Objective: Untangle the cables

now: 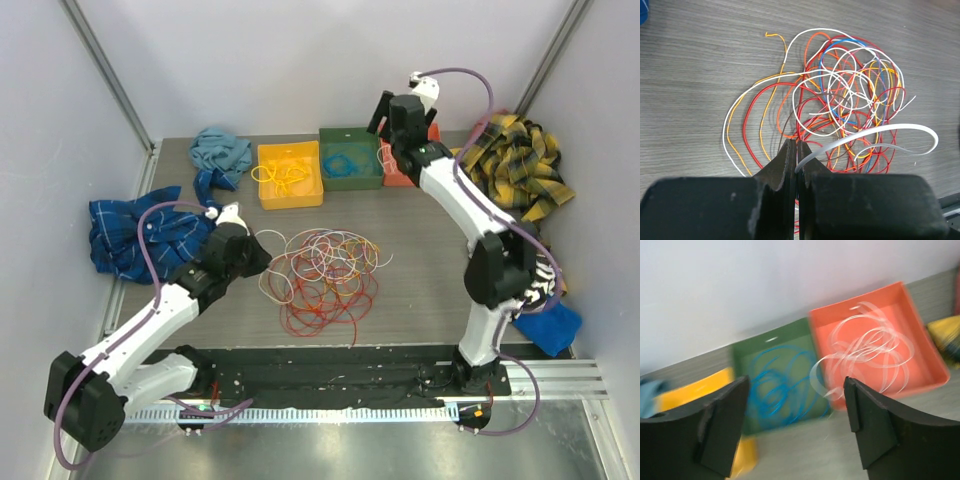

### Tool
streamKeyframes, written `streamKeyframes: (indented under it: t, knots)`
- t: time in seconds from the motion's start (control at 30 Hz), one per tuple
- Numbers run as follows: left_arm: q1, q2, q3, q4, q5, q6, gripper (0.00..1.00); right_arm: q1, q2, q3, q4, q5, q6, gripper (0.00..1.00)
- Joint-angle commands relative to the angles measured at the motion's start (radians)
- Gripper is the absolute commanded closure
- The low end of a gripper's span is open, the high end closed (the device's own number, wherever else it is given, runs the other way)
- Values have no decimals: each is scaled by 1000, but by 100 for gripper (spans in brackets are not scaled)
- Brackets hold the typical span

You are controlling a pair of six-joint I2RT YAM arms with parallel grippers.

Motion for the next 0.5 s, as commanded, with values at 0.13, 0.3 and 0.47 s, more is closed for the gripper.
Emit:
streamKeyframes:
  t: [0.13, 0.3, 0.47]
  knots:
    - [-3, -48, 41, 38, 15, -30, 100, 196, -519, -636, 242, -277, 97, 30]
    - [-3, -24, 162, 26, -5, -10, 100, 353, -688, -885, 372, -412, 102, 39]
    - [-3, 14, 269, -13, -18, 14, 100, 447, -743, -978, 372, -456, 96, 37]
